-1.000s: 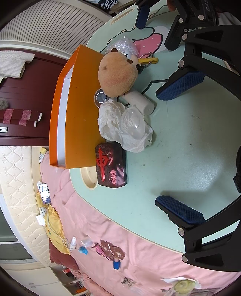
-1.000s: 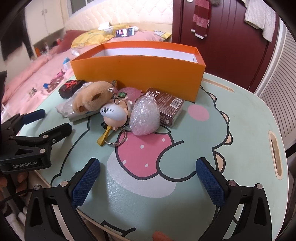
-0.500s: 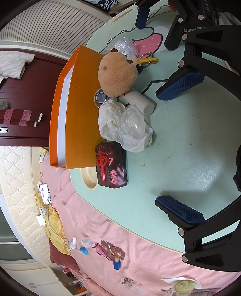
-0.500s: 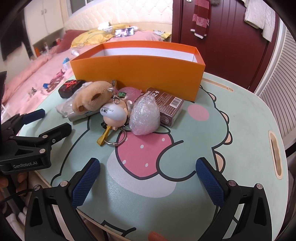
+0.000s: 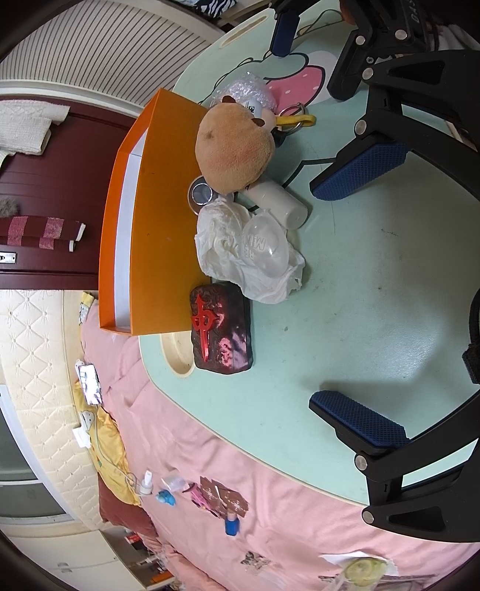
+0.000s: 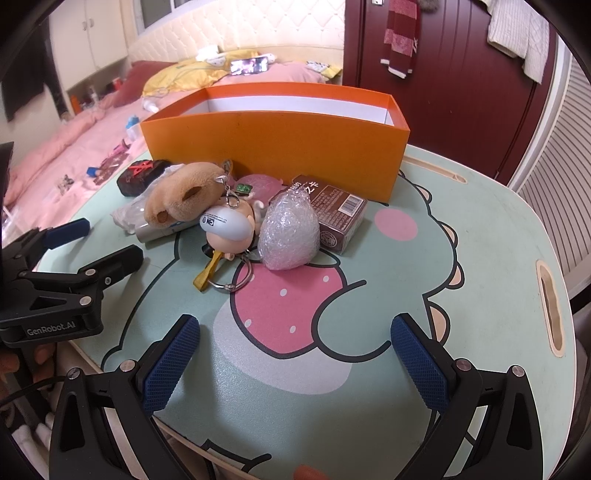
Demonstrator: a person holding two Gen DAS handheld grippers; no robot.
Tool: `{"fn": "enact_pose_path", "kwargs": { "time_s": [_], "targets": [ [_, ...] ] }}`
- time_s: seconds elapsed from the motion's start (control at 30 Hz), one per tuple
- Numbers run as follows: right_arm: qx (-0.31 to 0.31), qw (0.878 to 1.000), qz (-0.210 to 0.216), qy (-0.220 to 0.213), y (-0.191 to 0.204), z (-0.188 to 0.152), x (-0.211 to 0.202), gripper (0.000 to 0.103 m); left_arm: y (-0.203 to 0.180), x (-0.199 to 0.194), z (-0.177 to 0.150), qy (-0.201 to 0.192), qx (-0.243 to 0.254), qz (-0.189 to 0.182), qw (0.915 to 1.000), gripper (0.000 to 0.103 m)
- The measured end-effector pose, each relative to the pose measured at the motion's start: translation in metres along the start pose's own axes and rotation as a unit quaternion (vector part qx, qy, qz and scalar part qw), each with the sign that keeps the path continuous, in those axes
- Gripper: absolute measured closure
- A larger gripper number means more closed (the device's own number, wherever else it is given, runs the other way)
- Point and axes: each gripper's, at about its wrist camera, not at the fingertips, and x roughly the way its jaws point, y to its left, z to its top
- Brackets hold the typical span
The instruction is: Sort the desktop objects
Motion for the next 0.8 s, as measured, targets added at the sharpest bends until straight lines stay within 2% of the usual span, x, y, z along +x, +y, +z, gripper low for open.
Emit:
{"fn": "enact_pose_path", "kwargs": {
  "time_s": [0.23, 0.8],
  "targets": [
    [0.005, 1.0, -0.004, -0.016, -0.0015, 0.0011, 0.0026, 0.0, 0.0026, 0.0004, -0.0005, -0.004, 0.0, -0.001, 1.0, 0.0],
    [0.007, 1.0, -0.008, -0.013, 0.0016, 0.0036, 0.0025, 0.0, 0.0024, -0.0011, -0.0011, -0.005, -0.002, -0.003, 1.0, 0.0]
  ]
}}
